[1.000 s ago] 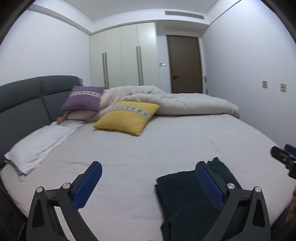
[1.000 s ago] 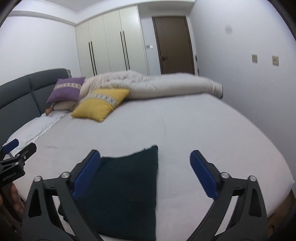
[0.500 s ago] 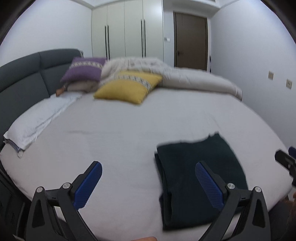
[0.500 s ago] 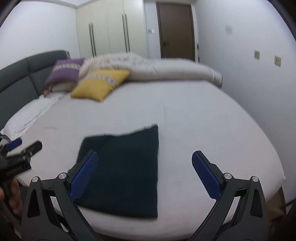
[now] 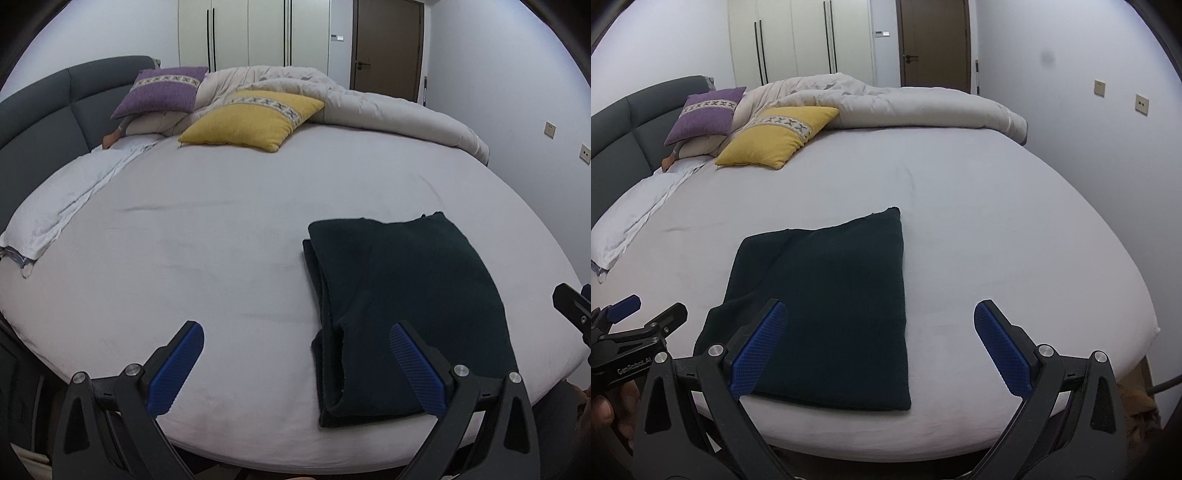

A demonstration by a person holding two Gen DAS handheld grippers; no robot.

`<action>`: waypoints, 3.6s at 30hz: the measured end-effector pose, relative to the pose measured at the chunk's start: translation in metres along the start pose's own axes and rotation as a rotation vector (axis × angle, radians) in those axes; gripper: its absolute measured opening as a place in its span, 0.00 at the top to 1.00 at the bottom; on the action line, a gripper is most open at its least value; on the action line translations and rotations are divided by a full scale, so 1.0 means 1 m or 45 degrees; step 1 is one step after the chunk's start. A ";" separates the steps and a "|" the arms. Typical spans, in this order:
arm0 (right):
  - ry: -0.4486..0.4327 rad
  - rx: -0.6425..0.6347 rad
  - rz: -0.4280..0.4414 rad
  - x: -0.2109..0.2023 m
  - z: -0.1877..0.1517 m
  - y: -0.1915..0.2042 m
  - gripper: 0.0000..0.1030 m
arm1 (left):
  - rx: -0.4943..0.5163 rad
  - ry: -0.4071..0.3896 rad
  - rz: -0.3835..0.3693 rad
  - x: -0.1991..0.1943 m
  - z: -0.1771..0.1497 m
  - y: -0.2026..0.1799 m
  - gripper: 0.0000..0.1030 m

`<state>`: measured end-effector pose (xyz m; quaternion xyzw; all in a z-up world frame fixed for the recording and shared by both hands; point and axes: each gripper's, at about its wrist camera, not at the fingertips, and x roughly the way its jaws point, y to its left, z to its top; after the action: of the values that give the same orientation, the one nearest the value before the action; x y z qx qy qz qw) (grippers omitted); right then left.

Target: Fold small clothes

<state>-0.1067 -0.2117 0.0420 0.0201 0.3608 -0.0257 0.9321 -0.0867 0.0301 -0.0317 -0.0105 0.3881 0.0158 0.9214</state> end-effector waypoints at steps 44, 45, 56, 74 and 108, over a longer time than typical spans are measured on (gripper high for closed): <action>0.096 -0.057 -0.007 0.040 -0.018 0.031 0.01 | 0.001 0.047 0.018 0.021 -0.007 0.014 0.00; 0.096 -0.058 -0.007 0.040 -0.018 0.031 0.01 | 0.002 0.048 0.017 0.021 -0.007 0.014 0.00; 0.097 -0.051 -0.008 0.041 -0.020 0.036 0.01 | 0.002 0.049 0.016 0.021 -0.006 0.014 0.00; 0.096 -0.045 -0.010 0.041 -0.023 0.041 0.01 | 0.002 0.050 0.019 0.020 -0.008 0.013 0.00; 0.099 -0.034 -0.008 0.041 -0.027 0.053 0.01 | 0.016 0.072 0.009 0.025 -0.010 0.018 0.00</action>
<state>-0.0912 -0.1585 -0.0050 0.0075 0.3973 -0.0230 0.9174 -0.0773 0.0481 -0.0571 -0.0040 0.4140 0.0162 0.9101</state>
